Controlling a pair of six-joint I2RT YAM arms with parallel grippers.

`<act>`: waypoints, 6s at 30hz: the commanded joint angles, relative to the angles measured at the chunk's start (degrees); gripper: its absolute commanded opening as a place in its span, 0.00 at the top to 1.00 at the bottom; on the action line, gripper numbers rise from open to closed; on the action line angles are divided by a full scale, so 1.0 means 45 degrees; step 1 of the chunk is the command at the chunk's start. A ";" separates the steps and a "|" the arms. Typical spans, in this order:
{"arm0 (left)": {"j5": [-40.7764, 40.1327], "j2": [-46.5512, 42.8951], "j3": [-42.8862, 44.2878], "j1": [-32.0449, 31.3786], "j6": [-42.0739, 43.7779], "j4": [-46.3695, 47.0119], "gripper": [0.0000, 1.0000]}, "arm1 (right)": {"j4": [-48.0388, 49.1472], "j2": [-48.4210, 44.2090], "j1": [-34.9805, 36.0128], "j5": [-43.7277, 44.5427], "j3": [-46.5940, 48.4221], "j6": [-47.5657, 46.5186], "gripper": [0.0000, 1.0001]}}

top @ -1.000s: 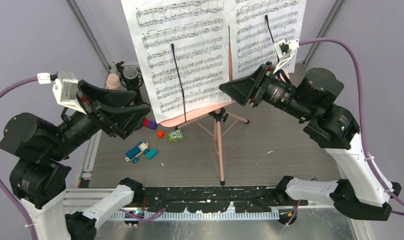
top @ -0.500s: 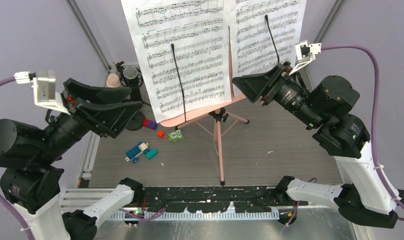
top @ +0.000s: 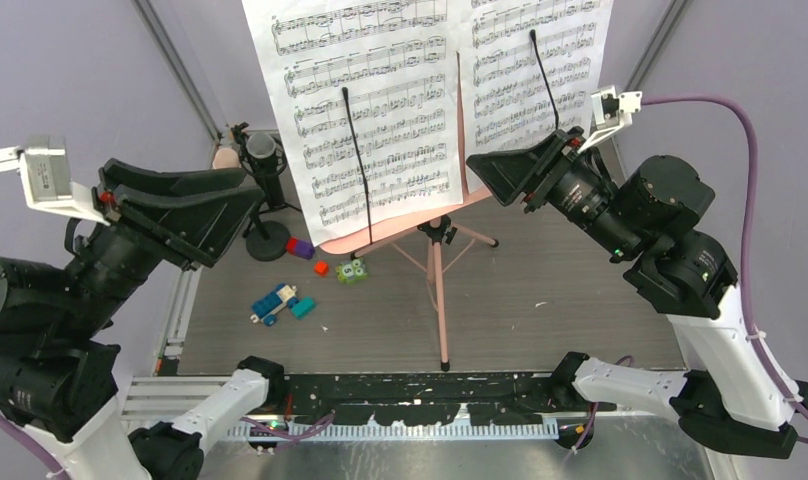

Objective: Pack up the instrument practice props

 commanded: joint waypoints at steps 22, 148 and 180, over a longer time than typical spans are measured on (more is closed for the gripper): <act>-0.6657 0.1118 0.0684 -0.7602 0.4974 -0.3031 0.46 | -0.0265 -0.0197 0.0073 0.0811 -0.0387 -0.0231 0.43; -0.5485 0.1865 -0.0828 -0.7610 0.4408 -0.0273 1.00 | 0.1187 0.3729 0.0449 -0.6123 0.4299 0.0204 0.38; -0.5388 0.1884 -0.0975 -0.7610 0.4325 -0.0218 1.00 | 0.1861 0.5508 0.2486 -0.5573 0.5623 -0.0226 0.77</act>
